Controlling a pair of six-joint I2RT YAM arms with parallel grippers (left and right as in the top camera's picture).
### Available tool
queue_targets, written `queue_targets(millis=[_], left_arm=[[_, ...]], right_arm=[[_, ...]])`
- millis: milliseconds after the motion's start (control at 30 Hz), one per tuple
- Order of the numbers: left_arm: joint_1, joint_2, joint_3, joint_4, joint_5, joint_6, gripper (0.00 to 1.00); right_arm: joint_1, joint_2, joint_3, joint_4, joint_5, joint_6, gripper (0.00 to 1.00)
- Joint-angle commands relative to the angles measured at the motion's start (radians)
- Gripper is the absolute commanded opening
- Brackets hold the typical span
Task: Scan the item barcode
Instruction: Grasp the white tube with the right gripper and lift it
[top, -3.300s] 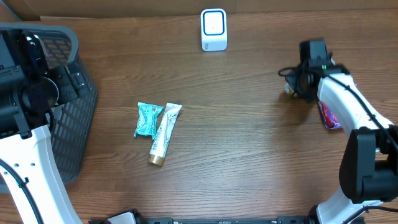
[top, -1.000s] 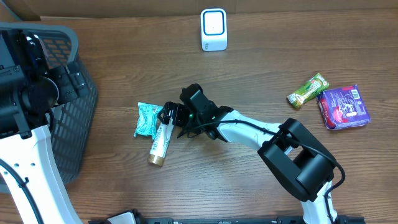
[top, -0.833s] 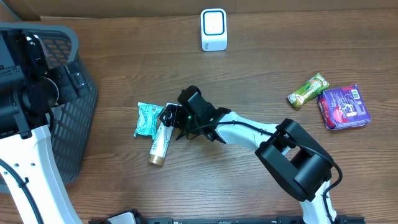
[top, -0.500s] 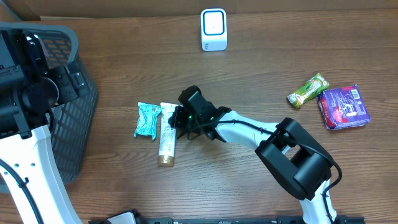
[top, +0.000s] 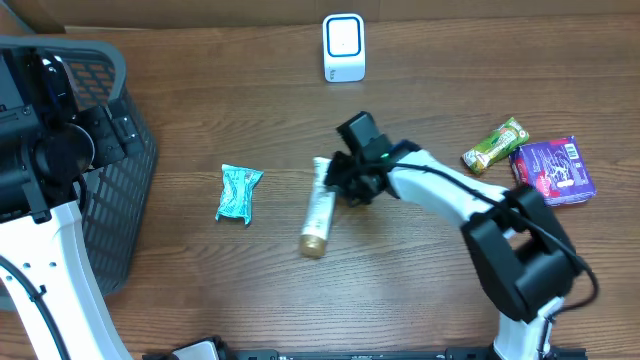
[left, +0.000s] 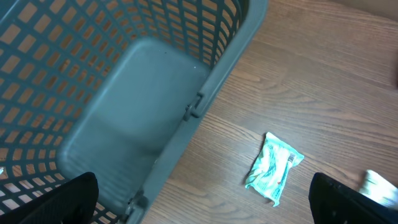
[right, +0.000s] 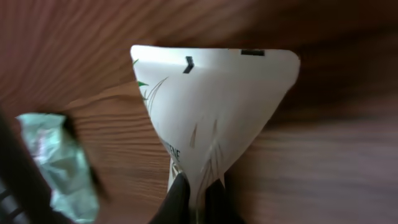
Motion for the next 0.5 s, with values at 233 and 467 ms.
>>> queue_targets(millis=[233, 467], left_arm=[[0.003, 0.003, 0.018, 0.003, 0.005, -0.013, 1.0], [0.003, 0.003, 0.018, 0.003, 0.005, -0.013, 0.99]], right_arm=[[0.001, -0.108, -0.023, -0.151, 0.168, 0.132, 0.04], [0.0, -0.108, -0.027, -0.146, 0.177, 0.127, 0.04]])
